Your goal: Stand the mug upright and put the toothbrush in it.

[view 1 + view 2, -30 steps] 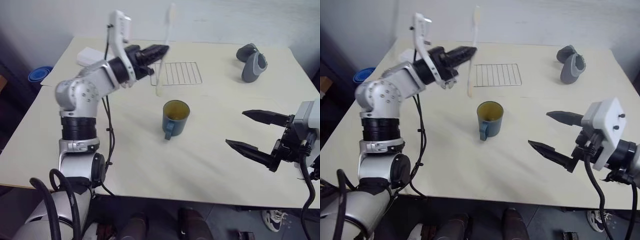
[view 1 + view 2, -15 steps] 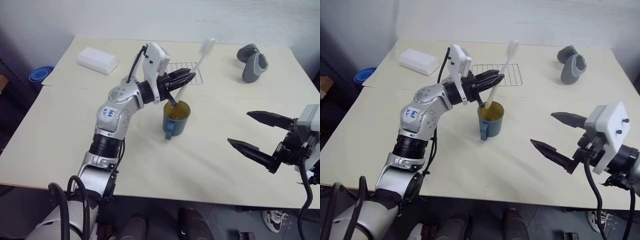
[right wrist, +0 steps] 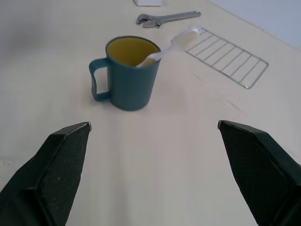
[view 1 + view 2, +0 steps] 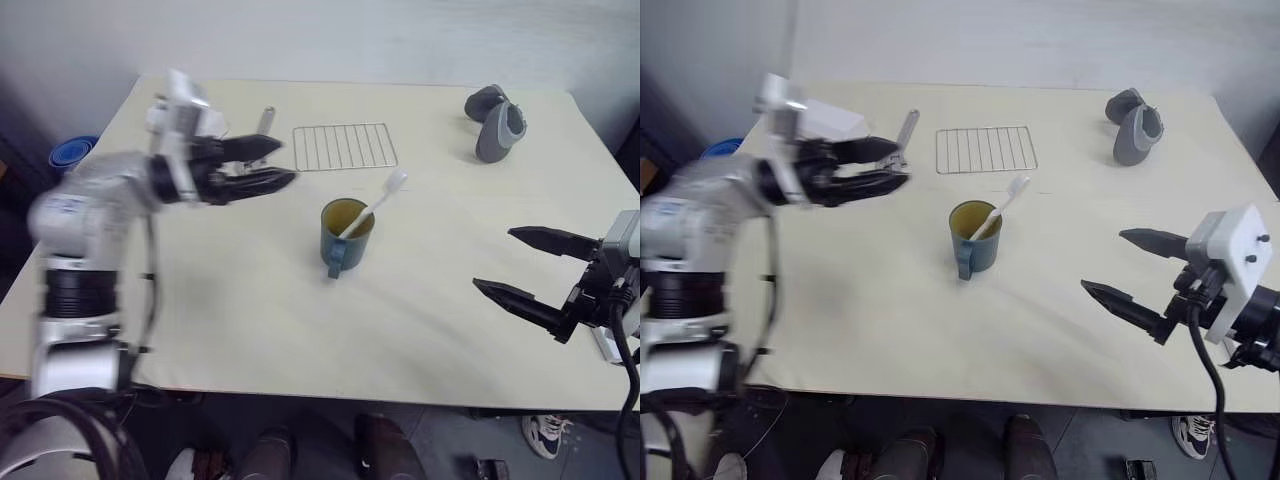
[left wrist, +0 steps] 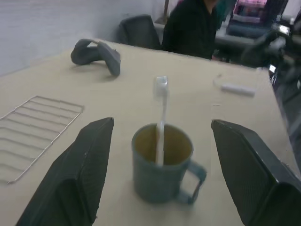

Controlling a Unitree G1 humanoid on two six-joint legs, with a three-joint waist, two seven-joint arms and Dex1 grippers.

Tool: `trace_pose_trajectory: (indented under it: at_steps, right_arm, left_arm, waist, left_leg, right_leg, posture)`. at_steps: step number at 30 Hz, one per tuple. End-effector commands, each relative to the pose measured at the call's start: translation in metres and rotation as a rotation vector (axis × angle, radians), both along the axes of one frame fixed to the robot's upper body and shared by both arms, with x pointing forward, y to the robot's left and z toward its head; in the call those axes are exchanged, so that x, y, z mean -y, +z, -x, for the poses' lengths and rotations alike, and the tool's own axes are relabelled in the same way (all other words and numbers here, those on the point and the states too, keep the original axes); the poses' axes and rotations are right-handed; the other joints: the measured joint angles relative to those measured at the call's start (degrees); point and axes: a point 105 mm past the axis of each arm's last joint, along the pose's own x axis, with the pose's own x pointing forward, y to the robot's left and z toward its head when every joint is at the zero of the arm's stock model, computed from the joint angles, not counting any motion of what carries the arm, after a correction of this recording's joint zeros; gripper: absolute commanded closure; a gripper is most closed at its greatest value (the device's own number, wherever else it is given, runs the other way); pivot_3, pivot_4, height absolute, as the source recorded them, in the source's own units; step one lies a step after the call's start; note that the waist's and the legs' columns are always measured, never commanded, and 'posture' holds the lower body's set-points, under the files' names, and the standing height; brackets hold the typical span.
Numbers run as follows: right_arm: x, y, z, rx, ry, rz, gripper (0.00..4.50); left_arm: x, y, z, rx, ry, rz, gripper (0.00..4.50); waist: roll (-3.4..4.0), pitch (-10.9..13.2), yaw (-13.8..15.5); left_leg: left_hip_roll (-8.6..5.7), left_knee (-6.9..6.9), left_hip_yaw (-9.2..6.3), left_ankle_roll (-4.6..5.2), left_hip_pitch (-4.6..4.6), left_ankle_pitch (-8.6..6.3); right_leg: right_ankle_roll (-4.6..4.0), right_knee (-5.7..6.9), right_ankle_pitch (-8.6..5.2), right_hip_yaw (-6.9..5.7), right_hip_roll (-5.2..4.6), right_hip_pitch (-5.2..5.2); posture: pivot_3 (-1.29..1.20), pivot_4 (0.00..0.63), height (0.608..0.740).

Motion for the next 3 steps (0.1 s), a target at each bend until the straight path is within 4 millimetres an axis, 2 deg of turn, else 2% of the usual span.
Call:
trace_pose_trajectory:
  at_steps: [1, 3]
  right_arm:
    - [0.006, 0.005, -0.005, 0.027, 0.026, 0.051, 0.00]
    - [0.009, 0.005, -0.011, 0.024, 0.034, 0.059, 0.00]
  left_arm:
    - [-0.023, -0.015, 0.025, 0.028, -0.093, -0.260, 0.99]
    - [-0.039, -0.023, 0.032, 0.025, -0.090, -0.370, 0.99]
  waist:
    - [0.06, 0.0, 0.0]
    - [0.09, 0.0, 0.1]
  left_leg:
    - [-0.01, 0.00, 0.00, 0.01, 0.01, -0.01]
    - [-0.03, -0.01, -0.04, 0.03, 0.03, -0.01]
  right_leg:
    - [0.00, -0.02, 0.00, 0.00, -0.03, 0.03]
    - [0.00, -0.06, 0.00, -0.03, -0.08, 0.08]
  posture:
    - [0.00, 0.150, 0.740]
    - [0.00, 0.150, 0.740]
